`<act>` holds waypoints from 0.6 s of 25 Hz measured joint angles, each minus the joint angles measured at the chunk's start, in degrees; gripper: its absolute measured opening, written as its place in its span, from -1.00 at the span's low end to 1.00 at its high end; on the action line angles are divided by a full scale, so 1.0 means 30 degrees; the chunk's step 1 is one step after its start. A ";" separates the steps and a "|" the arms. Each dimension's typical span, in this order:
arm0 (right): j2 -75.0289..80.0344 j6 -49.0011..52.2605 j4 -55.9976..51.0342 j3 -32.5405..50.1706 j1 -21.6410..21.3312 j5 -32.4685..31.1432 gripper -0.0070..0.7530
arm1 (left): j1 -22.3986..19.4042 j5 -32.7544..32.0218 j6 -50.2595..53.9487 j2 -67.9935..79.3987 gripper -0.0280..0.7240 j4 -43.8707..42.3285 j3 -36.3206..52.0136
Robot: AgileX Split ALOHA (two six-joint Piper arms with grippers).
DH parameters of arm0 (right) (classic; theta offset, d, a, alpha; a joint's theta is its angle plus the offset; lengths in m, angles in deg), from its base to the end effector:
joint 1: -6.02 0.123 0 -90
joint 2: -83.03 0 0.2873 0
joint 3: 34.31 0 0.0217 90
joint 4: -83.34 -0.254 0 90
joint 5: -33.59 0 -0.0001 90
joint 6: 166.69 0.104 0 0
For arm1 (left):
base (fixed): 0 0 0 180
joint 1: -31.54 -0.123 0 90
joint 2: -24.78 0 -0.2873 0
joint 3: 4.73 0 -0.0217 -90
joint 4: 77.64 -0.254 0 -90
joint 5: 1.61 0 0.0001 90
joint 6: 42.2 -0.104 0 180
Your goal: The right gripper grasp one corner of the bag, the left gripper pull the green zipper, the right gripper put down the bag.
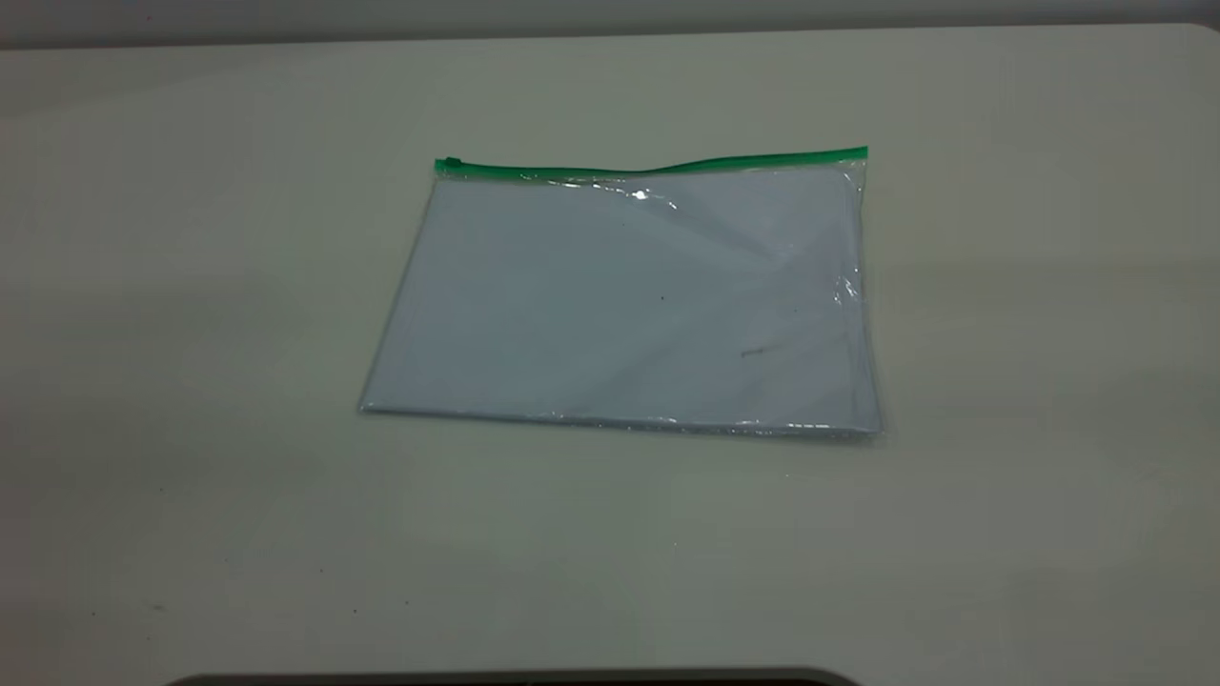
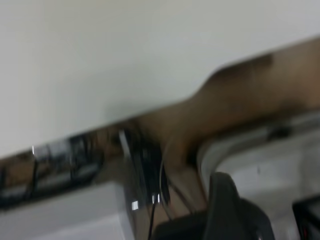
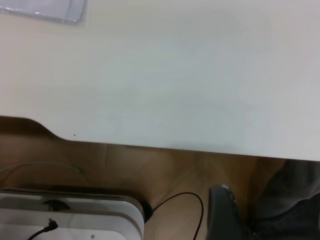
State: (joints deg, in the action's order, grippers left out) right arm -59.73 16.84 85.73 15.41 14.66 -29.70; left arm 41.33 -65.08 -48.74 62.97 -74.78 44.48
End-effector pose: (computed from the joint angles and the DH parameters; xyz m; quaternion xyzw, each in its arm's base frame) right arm 0.0750 0.0075 0.2417 -0.0473 0.9651 0.0069 0.2574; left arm 0.0756 -0.0178 0.2431 0.1323 0.9585 -0.0315 0.2506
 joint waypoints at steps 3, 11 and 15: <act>0.0000 0.0020 0.0036 0.0000 0.0000 0.0000 0.29 | 0.0000 -0.0040 0.0037 -0.1718 0.44 0.0039 0.0021; 0.0000 0.0020 0.0036 0.0000 0.0000 0.0000 0.29 | 0.0000 -0.0151 0.0055 -0.5836 0.44 0.0096 0.0035; 0.0000 0.0020 0.0036 0.0000 0.0000 0.0000 0.29 | 0.0000 -0.0252 0.0055 -0.7421 0.44 0.0096 0.0035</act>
State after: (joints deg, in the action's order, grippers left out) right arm -59.73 16.90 85.84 15.41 14.66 -29.70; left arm 41.33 -65.84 -48.57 40.70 -74.49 44.58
